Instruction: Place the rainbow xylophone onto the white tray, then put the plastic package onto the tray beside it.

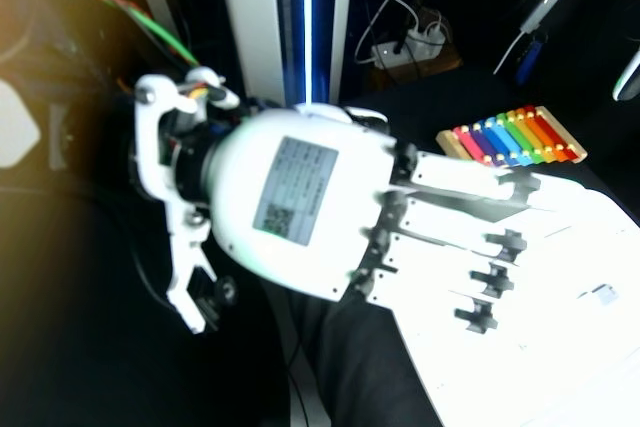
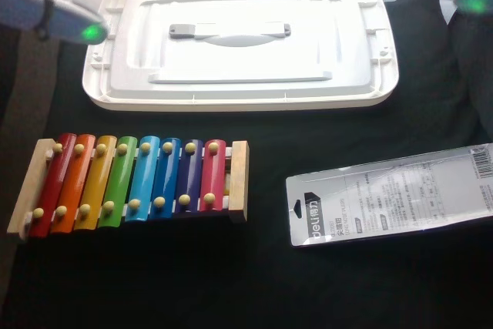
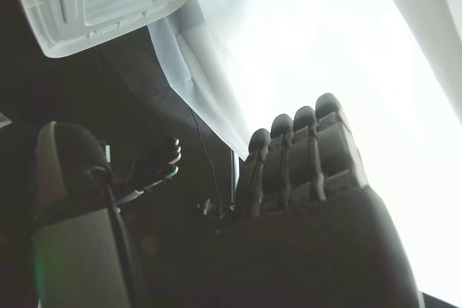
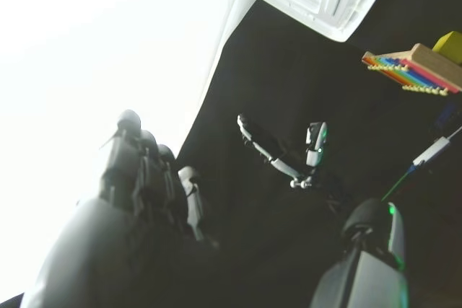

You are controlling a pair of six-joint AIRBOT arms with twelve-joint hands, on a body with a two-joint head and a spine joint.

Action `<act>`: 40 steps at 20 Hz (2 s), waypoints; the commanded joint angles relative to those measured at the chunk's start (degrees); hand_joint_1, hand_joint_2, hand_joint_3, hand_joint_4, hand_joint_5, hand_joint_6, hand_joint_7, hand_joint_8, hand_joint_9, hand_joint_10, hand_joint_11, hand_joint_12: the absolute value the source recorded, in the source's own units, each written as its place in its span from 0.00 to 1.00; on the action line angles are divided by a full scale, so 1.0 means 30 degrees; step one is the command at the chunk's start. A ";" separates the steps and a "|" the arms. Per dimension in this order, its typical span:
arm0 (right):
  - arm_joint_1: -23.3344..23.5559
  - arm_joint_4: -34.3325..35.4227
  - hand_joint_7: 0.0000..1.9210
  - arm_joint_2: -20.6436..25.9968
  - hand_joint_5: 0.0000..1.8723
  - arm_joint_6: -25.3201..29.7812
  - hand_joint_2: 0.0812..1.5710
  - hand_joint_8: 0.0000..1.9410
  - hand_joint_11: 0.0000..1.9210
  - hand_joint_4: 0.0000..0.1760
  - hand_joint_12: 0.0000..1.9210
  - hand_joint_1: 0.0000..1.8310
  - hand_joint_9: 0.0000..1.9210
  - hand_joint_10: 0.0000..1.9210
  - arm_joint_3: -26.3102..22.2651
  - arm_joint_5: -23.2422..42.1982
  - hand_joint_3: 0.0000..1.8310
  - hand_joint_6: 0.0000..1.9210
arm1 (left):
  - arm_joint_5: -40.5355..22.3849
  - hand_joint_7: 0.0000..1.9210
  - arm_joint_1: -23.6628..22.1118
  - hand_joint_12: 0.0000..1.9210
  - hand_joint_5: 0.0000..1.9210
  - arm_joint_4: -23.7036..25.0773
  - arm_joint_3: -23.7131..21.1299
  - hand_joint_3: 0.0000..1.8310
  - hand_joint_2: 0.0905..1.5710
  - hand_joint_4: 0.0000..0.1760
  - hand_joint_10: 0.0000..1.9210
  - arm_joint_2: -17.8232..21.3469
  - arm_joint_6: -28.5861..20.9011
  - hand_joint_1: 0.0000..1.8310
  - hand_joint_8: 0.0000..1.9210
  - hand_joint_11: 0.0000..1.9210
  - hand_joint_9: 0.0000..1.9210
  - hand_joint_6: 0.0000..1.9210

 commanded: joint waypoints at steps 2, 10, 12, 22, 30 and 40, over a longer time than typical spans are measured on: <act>0.0238 0.1197 0.00 -0.0048 0.00 0.0099 0.64 0.00 0.00 0.00 0.00 0.28 0.00 0.00 0.0141 0.1591 0.01 0.00 | -0.2431 0.10 0.0191 0.25 0.00 -0.0647 0.0036 0.00 0.51 0.16 0.00 -0.0037 -0.0078 0.36 0.00 0.05 0.12 0.00; 0.0234 0.0938 0.00 -0.0379 0.00 0.0090 0.65 0.00 0.00 0.00 0.00 0.29 0.00 0.00 0.0168 0.1615 0.00 0.00 | -0.3126 0.08 0.2187 0.30 0.00 -0.0649 0.0139 0.00 0.42 0.03 0.00 -0.0408 -0.1213 0.28 0.00 0.00 0.10 0.00; 0.0234 0.0831 0.00 -0.0413 0.00 0.0090 0.65 0.00 0.00 0.00 0.00 0.29 0.00 0.00 0.0166 0.1617 0.00 0.00 | -0.3279 0.09 0.2447 0.31 0.00 0.1101 0.0147 0.00 0.42 0.00 0.01 -0.0364 -0.3260 0.28 0.00 0.02 0.11 0.00; 0.0228 0.0458 0.00 -0.0658 0.00 0.0090 0.63 0.00 0.00 0.12 0.00 0.36 0.00 0.00 0.0168 0.1615 0.00 0.00 | -0.3508 0.06 0.4072 0.13 0.00 0.7638 -0.0426 0.00 0.40 0.00 0.00 -0.0232 -1.0008 0.35 0.00 0.01 0.05 0.00; 0.0224 0.0254 0.00 -0.0868 0.00 0.0090 0.63 0.00 0.00 0.16 0.00 0.35 0.00 0.00 0.0238 0.1610 0.00 0.00 | -0.3779 0.00 0.5547 0.00 0.00 1.0060 -0.0856 0.00 0.36 0.33 0.00 -0.0579 -1.2498 0.34 0.00 0.00 0.00 0.00; 0.0222 0.0235 0.00 -0.0992 0.00 0.0090 0.63 0.00 0.00 0.15 0.00 0.34 0.00 0.00 0.0242 0.1610 0.00 0.00 | -0.3105 0.00 0.6484 0.00 0.00 1.0287 -0.0457 0.00 0.33 0.12 0.00 -0.1595 -1.2577 0.30 0.00 0.00 0.00 0.00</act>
